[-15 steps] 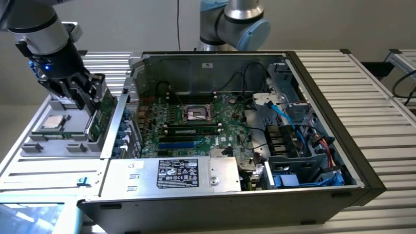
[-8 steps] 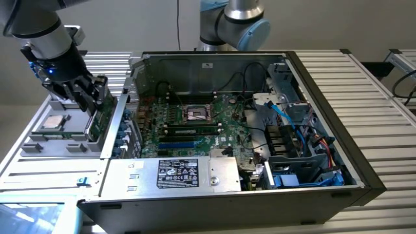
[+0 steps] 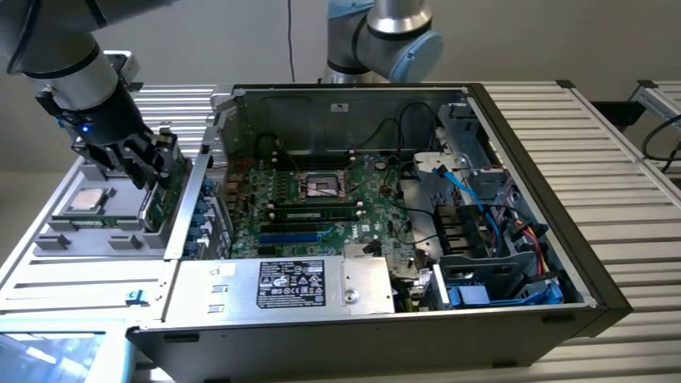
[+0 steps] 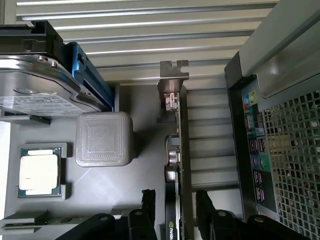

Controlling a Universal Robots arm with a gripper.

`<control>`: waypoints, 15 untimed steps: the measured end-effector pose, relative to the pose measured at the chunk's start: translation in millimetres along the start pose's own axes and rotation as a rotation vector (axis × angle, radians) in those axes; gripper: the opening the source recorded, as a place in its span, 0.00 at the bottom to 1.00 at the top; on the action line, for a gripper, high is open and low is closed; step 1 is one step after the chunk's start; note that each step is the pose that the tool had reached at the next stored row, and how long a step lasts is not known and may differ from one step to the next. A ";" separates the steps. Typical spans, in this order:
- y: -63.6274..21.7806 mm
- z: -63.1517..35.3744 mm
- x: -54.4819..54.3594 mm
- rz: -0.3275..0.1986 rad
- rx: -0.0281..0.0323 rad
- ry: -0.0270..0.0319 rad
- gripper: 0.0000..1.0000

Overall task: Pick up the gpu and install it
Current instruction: 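Pick up the gpu and move the gpu toward the slot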

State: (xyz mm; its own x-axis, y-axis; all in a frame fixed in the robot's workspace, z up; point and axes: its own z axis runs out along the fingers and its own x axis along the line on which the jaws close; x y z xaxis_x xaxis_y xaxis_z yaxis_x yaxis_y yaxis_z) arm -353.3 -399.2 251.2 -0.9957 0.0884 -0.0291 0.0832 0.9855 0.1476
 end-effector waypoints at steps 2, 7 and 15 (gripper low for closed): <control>-0.6 3.5 0.1 -0.004 -0.0001 0.0006 0.46; -1.9 12.3 0.1 -0.010 -0.0007 -0.0017 0.46; -2.8 18.9 -1.4 -0.056 -0.0085 0.0037 0.46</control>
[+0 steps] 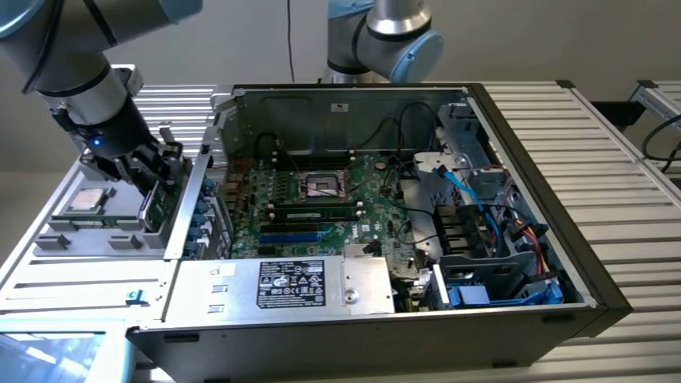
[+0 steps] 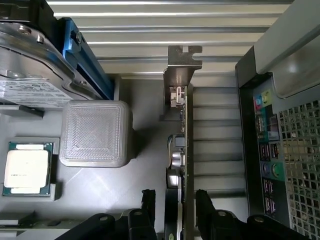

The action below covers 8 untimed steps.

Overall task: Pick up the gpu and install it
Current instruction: 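Pick up the gpu and move the gpu toward the slot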

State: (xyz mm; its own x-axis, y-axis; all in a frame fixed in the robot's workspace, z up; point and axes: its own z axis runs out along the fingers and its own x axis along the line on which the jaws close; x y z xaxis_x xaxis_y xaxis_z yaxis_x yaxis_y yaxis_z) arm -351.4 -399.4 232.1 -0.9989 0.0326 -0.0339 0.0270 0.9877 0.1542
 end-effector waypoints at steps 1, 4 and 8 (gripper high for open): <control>0.0 0.3 -0.2 -0.005 -0.0010 0.0005 0.46; -0.1 0.7 -0.3 -0.010 -0.0015 0.0004 0.46; -0.5 3.2 -0.3 -0.010 -0.0016 0.0000 0.46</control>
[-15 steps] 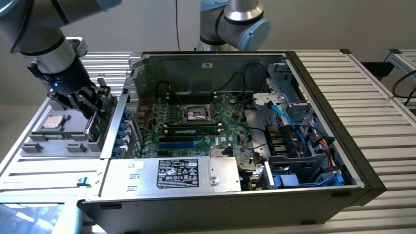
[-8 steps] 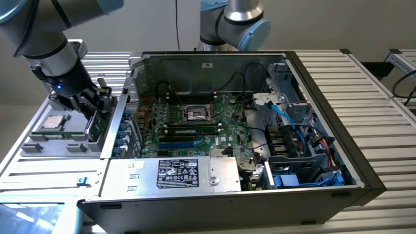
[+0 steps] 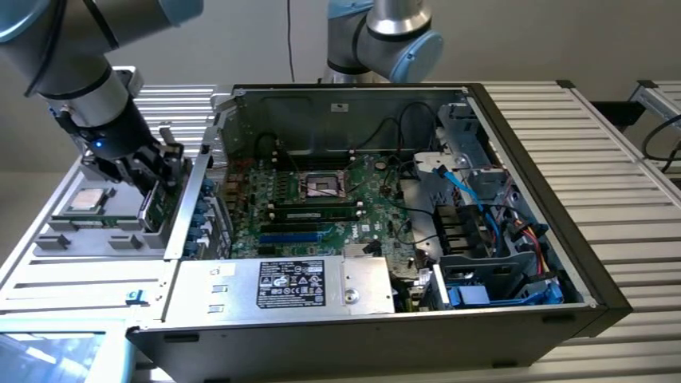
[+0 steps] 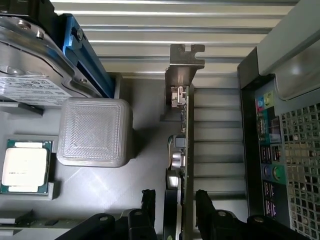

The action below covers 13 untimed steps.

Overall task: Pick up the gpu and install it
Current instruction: 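Pick up the gpu and move the gpu toward the slot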

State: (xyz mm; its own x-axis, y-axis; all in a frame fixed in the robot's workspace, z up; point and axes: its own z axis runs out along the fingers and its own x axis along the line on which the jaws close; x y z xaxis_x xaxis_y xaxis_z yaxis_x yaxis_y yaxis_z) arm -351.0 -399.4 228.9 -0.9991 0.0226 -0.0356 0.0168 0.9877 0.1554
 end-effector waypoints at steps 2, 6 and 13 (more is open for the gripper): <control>-0.2 1.3 0.0 0.000 -0.0001 0.0000 0.46; -0.5 2.1 0.0 0.000 -0.0008 0.0008 0.46; -0.6 2.6 -0.6 0.001 -0.0009 0.0031 0.28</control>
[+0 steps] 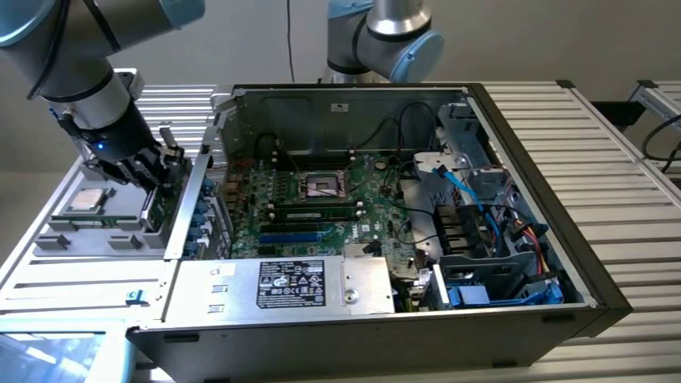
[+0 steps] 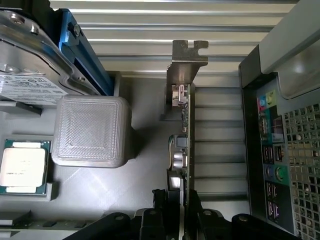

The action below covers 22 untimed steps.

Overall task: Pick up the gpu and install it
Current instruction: 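Pick up the gpu and move the gpu toward the slot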

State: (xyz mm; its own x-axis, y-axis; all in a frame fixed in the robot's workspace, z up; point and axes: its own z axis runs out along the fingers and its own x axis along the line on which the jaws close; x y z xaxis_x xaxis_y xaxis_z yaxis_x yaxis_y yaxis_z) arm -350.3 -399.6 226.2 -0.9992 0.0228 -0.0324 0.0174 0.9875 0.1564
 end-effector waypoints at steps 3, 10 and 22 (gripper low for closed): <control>0.0 0.0 -0.1 0.000 0.0000 0.0004 0.28; 1.7 -11.3 -0.5 0.005 -0.0004 0.0000 0.28; 9.0 -65.4 -2.2 0.017 0.0000 -0.0020 0.28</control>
State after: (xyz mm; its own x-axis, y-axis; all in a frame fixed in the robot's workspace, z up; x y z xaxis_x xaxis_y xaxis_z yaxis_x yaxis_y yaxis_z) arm -350.2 -401.0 292.3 -0.9987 0.0397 -0.0317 0.0343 0.9870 0.1569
